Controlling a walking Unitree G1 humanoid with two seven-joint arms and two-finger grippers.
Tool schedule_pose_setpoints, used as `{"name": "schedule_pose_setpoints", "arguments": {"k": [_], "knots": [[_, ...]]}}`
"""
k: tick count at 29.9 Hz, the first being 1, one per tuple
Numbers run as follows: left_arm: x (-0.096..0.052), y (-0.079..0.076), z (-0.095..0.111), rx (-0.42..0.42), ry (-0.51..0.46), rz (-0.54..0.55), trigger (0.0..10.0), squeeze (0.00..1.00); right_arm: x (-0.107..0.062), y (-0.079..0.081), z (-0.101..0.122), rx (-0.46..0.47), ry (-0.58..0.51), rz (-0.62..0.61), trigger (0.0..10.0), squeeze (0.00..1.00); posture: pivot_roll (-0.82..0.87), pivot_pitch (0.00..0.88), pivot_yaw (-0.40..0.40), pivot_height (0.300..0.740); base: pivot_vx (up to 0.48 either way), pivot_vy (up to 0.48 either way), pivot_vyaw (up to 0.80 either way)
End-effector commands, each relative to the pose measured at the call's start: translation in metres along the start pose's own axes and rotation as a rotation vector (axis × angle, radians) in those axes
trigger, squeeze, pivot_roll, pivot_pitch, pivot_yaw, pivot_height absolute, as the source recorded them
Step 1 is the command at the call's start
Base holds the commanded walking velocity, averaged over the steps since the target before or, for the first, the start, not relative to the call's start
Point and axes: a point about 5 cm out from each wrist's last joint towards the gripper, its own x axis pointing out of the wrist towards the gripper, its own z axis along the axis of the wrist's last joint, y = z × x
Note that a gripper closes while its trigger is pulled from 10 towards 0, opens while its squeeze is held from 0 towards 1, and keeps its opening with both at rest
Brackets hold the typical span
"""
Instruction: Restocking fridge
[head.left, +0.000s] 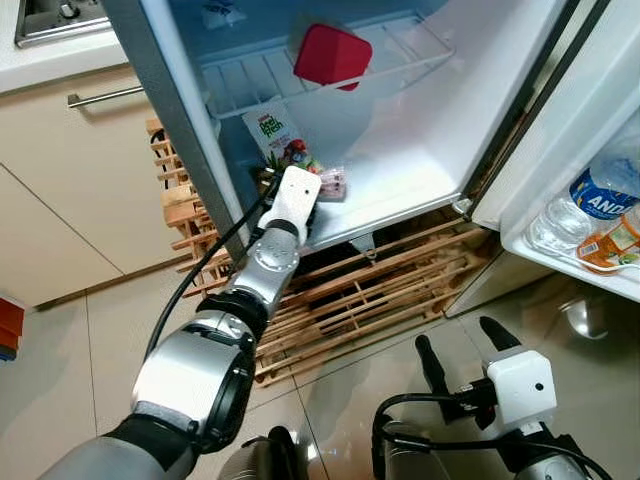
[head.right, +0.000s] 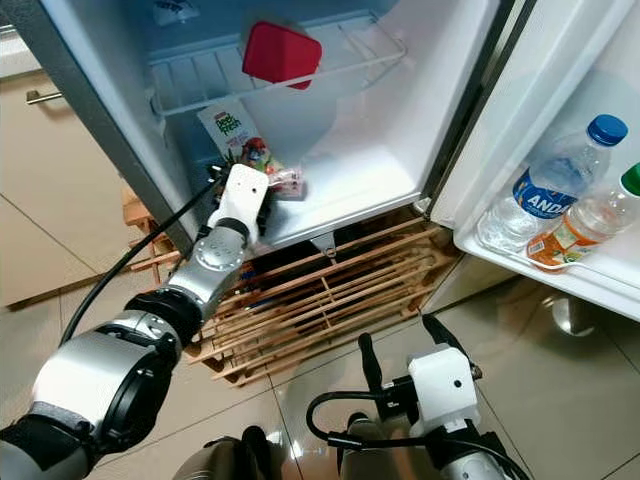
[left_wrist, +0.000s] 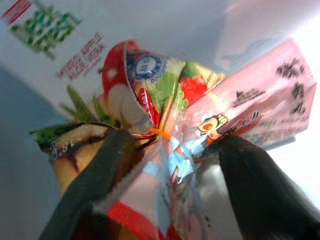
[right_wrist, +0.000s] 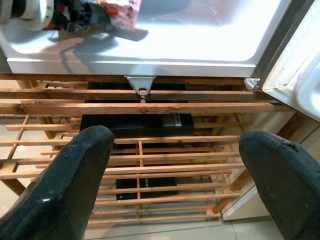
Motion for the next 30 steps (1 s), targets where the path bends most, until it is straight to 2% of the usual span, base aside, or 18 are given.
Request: {"name": "schedule_pose_setpoints", "arguments": {"k": [1, 2, 5, 8, 10, 11, 13, 14, 16, 19, 21, 23, 26, 30], "knots": [[0.000, 0.001, -0.002, -0.014, 0.023, -0.012, 10.0, 0.00, 0.000, 0.000, -0.005, 0.003, 0.023, 0.003, 10.0, 0.00, -0.35, 0.179, 0.064, 0.740, 0.000, 0.000, 0.00], [0.000, 0.001, -0.002, -0.014, 0.023, -0.012, 10.0, 0.00, 0.000, 0.000, -0.005, 0.003, 0.023, 0.003, 10.0, 0.00, -0.35, 0.179, 0.064, 0.740, 0.000, 0.000, 0.00], [0.001, -0.002, 0.001, -0.157, 0.034, -0.021, 10.0, 0.00, 0.003, 0.001, -0.005, 0.005, 0.019, 0.002, 10.0, 0.00, -0.33, 0.177, 0.062, 0.740, 0.000, 0.000, 0.00], [0.002, -0.002, 0.004, -0.176, 0.027, -0.019, 10.0, 0.00, 0.006, 0.001, -0.005, 0.007, 0.017, 0.003, 10.0, 0.00, -0.33, 0.176, 0.061, 0.740, 0.000, 0.000, 0.00], [0.004, 0.000, 0.013, -0.270, -0.002, -0.009, 10.0, 0.00, 0.008, 0.001, -0.006, 0.003, 0.012, 0.019, 10.0, 0.00, -0.31, 0.172, 0.058, 0.740, 0.000, 0.000, 0.00], [0.004, 0.000, 0.013, -0.270, -0.002, -0.009, 10.0, 0.00, 0.008, 0.001, -0.006, 0.003, 0.012, 0.019, 10.0, 0.00, -0.31, 0.172, 0.058, 0.740, 0.000, 0.000, 0.00], [0.005, 0.002, 0.018, -0.351, -0.019, 0.000, 10.0, 0.00, 0.010, 0.000, -0.006, -0.001, 0.011, 0.026, 10.0, 0.00, -0.30, 0.167, 0.057, 0.740, 0.000, 0.000, 0.00], [0.005, 0.002, 0.018, -0.351, -0.019, 0.000, 10.0, 0.00, 0.010, 0.000, -0.006, -0.001, 0.011, 0.026, 10.0, 0.00, -0.30, 0.167, 0.057, 0.740, 0.000, 0.000, 0.00], [0.006, 0.000, 0.022, -0.485, -0.023, 0.000, 10.0, 0.00, 0.014, -0.002, -0.006, -0.003, 0.003, 0.019, 10.0, 0.00, -0.30, 0.165, 0.057, 0.740, 0.000, 0.000, 0.00], [0.007, -0.002, 0.023, -0.571, -0.005, -0.011, 10.0, 0.00, 0.015, 0.001, -0.005, 0.002, -0.002, 0.023, 10.0, 0.00, -0.30, 0.162, 0.055, 0.740, 0.000, 0.000, 0.00], [0.007, -0.002, 0.023, -0.564, 0.000, -0.011, 10.0, 0.00, 0.016, 0.002, -0.005, 0.003, -0.002, 0.025, 10.0, 0.00, -0.30, 0.163, 0.056, 0.740, 0.000, 0.000, 0.00], [0.007, -0.001, 0.025, -0.523, -0.016, -0.027, 10.0, 0.00, 0.016, 0.003, -0.006, 0.004, -0.002, 0.026, 10.0, 0.00, -0.30, 0.158, 0.058, 0.740, 0.000, 0.000, 0.00], [0.006, -0.004, 0.030, -0.371, -0.069, -0.063, 10.0, 0.00, 0.016, 0.001, -0.007, 0.007, -0.002, 0.017, 10.0, 0.00, -0.30, 0.155, 0.062, 0.740, 0.000, 0.000, 0.00], [0.006, -0.007, 0.033, -0.311, -0.091, -0.087, 10.0, 0.00, 0.017, 0.001, -0.007, 0.007, -0.003, 0.016, 10.0, 0.00, -0.29, 0.154, 0.061, 0.740, 0.000, 0.000, 0.00]]}}
